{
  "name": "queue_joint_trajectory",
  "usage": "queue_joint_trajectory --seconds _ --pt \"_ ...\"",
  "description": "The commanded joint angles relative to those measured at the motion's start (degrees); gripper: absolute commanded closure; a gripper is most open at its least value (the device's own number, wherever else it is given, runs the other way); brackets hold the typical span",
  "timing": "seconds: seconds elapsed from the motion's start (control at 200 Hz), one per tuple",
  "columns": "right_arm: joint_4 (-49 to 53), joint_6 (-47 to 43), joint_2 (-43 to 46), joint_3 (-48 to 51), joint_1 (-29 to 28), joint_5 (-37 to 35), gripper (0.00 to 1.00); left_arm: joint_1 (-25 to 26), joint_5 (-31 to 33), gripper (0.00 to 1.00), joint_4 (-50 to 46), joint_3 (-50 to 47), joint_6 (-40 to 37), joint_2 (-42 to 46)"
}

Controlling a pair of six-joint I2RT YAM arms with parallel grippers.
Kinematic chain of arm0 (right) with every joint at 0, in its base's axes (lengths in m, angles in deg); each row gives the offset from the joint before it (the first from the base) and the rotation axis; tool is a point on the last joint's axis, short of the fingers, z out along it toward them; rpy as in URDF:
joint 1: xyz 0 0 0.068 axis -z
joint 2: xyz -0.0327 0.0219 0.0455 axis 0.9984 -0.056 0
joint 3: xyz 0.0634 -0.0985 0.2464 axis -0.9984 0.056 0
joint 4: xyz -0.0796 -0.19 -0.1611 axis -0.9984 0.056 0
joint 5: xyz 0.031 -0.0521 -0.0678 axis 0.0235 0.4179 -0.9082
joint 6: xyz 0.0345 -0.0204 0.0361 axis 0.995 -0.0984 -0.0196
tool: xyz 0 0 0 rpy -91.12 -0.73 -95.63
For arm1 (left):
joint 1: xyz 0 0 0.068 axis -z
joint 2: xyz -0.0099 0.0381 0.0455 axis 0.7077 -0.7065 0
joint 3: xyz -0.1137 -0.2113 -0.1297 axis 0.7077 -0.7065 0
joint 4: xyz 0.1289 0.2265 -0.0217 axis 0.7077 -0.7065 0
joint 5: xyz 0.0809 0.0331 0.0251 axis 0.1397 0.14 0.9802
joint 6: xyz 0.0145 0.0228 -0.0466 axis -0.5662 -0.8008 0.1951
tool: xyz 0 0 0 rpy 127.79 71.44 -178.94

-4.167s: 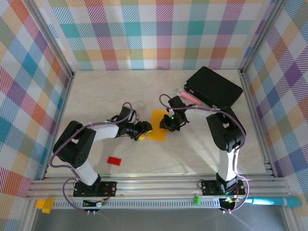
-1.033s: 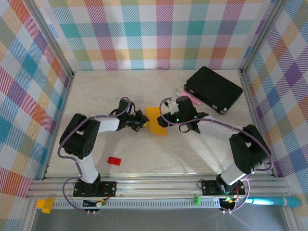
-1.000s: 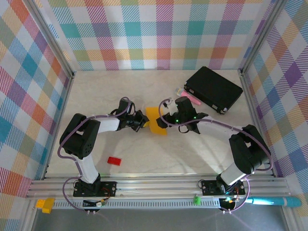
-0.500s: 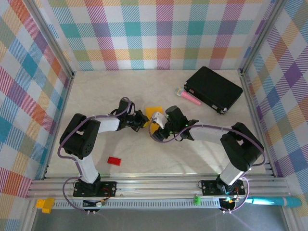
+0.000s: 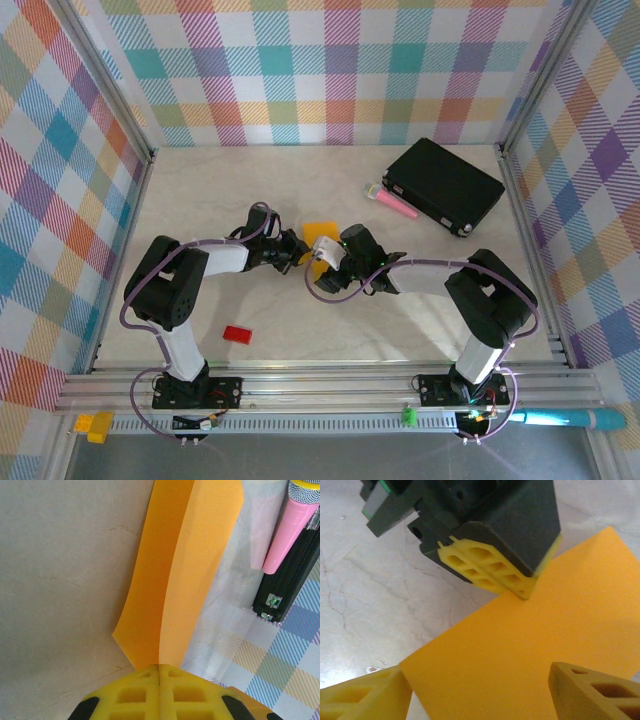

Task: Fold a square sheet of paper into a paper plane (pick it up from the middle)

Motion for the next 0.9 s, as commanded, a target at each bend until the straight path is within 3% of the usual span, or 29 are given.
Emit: queue_joint_trajectory --seconds 0.0,0.505,0.73,0.9 --pt "-2.4 -1.8 -0.61 0.7 -0.33 -2.04 0.34 0.57 -0.78 1.0 1.03 0.03 1.36 -0.4" --pt "-0.06 0.3 -0.08 0.45 -0.33 3.3 0.62 0.57 -0.95 1.0 1.03 -0.23 1.33 -0.48" --pt "2.56 1.08 -0.7 -1.13 -0.34 6.1 0.86 0.34 -0.7 1.0 -0.11 -0.33 0.77 0.51" --pt "4.36 3.82 -0.2 -1.66 -0.37 6.78 0.96 -2.14 1.57 0.8 -5.92 -0.52 -3.08 4.38"
